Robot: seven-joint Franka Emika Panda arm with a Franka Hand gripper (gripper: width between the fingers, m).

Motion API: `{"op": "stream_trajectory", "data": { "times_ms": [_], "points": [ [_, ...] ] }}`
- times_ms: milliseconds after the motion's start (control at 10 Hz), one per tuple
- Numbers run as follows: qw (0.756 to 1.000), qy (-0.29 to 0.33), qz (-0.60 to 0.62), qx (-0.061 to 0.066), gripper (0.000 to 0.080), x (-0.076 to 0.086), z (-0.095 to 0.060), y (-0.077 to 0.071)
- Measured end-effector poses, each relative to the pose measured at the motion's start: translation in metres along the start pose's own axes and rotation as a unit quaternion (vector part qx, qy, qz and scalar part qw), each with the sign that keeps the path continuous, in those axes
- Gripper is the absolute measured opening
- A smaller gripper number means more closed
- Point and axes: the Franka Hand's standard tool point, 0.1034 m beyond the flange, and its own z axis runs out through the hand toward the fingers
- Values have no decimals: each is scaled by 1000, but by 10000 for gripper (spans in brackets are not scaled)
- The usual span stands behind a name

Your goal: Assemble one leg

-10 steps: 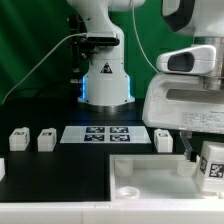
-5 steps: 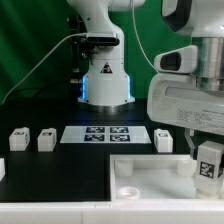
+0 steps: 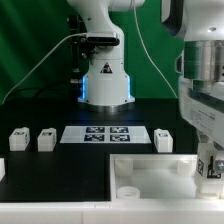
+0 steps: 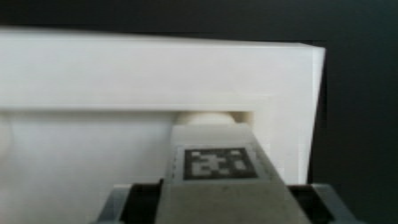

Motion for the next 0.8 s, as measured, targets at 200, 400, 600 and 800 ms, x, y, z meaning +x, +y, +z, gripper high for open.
{"op": "stream_trajectory", "data": {
  "times_ms": [200,400,600,800],
  "points": [
    [998,-9,63,5,291,-1,0,0],
    [999,-8,41,4,467,-1,1,0],
    [1000,-8,0,3,586,-2,1,1],
    [989,-7,-148,3,645,-2,2,3]
  ]
}}
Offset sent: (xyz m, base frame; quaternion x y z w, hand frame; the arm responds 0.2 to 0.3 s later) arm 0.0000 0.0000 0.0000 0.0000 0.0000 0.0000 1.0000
